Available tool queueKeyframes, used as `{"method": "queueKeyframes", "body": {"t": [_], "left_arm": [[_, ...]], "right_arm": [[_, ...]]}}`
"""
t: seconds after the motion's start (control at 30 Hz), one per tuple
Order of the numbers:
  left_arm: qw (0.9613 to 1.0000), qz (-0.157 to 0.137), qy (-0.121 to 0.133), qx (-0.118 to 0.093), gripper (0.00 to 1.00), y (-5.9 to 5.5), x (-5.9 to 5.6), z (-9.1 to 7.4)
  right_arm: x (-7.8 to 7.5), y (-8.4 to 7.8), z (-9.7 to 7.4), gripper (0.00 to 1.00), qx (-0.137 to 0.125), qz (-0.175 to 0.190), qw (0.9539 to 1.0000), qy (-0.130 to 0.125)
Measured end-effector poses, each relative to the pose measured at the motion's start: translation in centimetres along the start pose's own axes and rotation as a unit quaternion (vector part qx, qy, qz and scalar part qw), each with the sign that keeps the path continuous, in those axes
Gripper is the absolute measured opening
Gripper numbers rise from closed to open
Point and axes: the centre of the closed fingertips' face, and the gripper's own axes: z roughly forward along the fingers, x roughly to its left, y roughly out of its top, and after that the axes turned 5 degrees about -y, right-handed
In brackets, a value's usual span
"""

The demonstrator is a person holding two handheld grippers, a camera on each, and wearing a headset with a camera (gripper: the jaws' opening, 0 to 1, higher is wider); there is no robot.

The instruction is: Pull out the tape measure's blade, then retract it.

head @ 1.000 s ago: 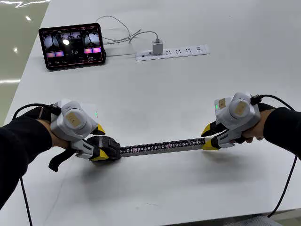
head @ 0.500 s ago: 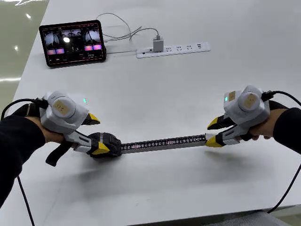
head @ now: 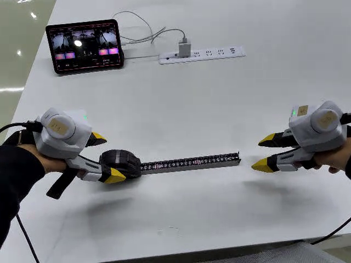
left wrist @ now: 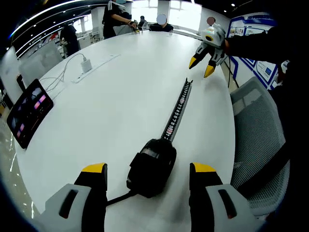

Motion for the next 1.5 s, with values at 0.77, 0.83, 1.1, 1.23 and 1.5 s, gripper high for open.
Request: {"method": "queueKeyframes", "body": {"t": [0.77, 0.83, 1.1, 1.23, 1.5], "left_arm": [[0.9838, -0.123, 0.075, -0.106, 0.86, -1.6, -0.3, -2.2], [0.9825, -0.128, 0.075, -0.112, 0.89, -1.9, -0.5, -2.3], [0.9771, -0.133, 0.102, -0.131, 0.99, -2.9, -0.9, -3.3], [0.9767, -0.136, 0.116, -0.118, 0.99, -4.1, -0.6, -3.6], [0.9743, -0.128, 0.127, -0.136, 0.99, -4.7, -0.9, -3.9]], "right_arm": [[-0.4, -2.6, -3.9, 0.55, -0.037, 0.048, 0.9953, -0.076], [-0.2, -3.2, -4.2, 0.56, -0.033, 0.052, 0.9951, -0.076], [0.0, -4.7, -5.9, 0.64, -0.037, 0.056, 0.9935, -0.092], [0.3, -5.7, -6.0, 0.66, -0.039, 0.067, 0.9932, -0.087], [-0.3, -6.4, -6.9, 0.77, -0.046, 0.074, 0.9908, -0.104]]}}
